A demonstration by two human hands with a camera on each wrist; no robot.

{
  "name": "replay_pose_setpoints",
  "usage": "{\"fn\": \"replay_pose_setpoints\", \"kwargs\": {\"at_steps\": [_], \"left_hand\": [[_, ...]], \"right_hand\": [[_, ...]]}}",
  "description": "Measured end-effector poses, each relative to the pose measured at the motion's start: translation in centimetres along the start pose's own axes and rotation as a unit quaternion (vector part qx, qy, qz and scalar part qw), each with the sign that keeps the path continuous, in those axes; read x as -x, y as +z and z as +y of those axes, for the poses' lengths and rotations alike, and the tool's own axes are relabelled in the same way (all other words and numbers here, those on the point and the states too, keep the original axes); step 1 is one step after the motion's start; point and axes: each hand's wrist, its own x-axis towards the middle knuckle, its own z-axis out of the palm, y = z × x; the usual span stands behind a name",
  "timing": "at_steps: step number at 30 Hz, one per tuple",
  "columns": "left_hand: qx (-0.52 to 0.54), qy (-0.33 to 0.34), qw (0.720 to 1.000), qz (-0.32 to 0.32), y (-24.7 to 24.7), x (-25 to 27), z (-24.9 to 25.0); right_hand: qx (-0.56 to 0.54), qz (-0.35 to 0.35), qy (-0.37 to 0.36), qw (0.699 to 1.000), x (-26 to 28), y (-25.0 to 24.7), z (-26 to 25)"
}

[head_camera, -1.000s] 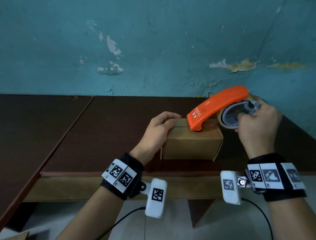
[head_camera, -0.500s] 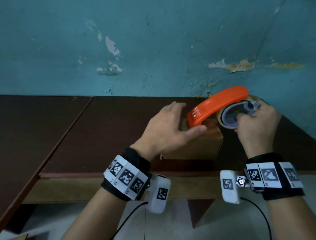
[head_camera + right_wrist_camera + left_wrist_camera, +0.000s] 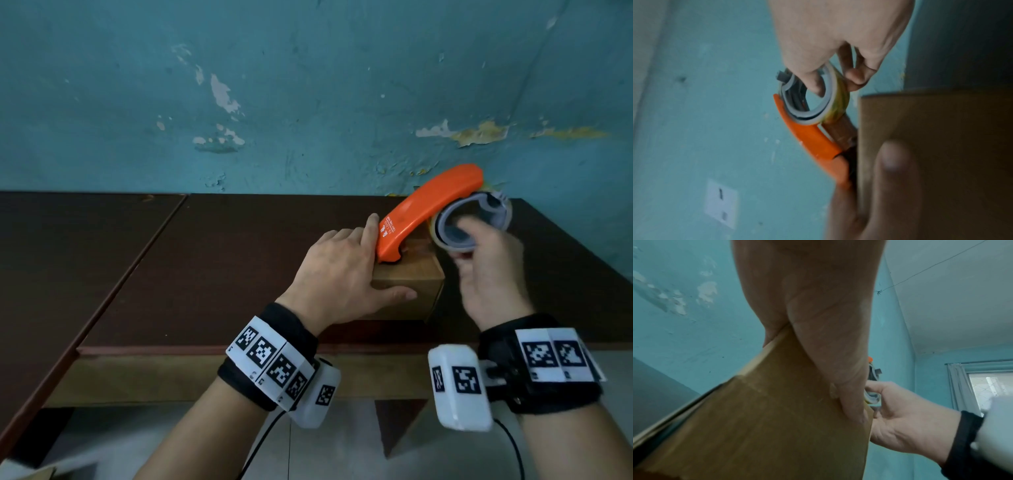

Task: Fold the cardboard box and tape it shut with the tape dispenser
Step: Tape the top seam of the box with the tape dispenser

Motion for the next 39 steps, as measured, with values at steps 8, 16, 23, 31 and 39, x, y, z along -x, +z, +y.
{"fn": "replay_pose_setpoints", "kwargs": {"at_steps": [8, 16, 23, 31, 39], "left_hand": [[-0.015, 0.001, 1.0, 0.002, 0.3, -0.1, -0.1], [0.002, 0.005, 1.0, 0.0, 0.1, -0.1, -0.5], [-0.008, 0.003, 1.0, -0.007, 0.2, -0.2, -0.4], [-0.03, 0.0, 1.0, -0.009, 0.2, -0.3, -0.4], [-0.021, 0.0, 1.0, -0.022, 0.0, -0.4, -0.4]], "right_hand": [[0.107, -0.048, -0.109, 0.987, 1.1, 0.6, 0.0], [0.13, -0.08, -0.111, 0.982, 0.4, -0.1, -0.8], [0.134, -0.076, -0.114, 0.981, -0.2, -1.6, -0.7], [0.136, 0.015, -0.145, 0.98, -1.2, -3.4, -2.3], [0.213, 0.004, -0.189, 0.959, -1.5, -3.8, -2.3]]}}
